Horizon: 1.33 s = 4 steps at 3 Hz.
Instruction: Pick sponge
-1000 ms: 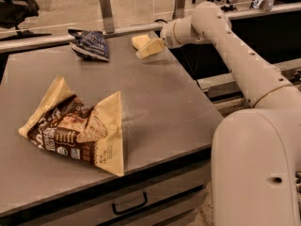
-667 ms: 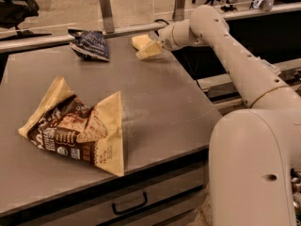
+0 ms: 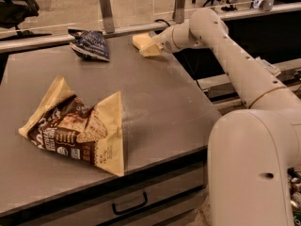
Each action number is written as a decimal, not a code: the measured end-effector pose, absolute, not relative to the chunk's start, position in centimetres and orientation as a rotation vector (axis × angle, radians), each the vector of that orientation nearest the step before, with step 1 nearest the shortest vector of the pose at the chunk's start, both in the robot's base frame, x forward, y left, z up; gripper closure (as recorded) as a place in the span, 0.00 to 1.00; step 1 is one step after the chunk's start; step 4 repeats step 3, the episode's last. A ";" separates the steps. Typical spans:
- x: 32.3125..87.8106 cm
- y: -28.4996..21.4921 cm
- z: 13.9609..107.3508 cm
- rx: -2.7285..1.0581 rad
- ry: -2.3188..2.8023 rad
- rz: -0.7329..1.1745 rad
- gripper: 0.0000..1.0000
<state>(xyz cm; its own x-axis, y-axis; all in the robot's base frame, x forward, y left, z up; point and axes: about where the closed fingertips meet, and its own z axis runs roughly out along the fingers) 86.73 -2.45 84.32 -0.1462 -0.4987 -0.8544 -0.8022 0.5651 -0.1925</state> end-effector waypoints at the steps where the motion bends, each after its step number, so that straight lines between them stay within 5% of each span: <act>1: 86.6 -3.0 84.6 -1.060 1.801 0.380 0.88; 2: 84.7 -4.8 88.5 -1.073 1.758 0.389 1.00; 4: 84.7 -4.8 88.5 -1.074 1.758 0.390 1.00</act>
Offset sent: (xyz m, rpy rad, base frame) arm -0.0079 -0.0244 0.0291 0.0253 -0.0309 -0.0232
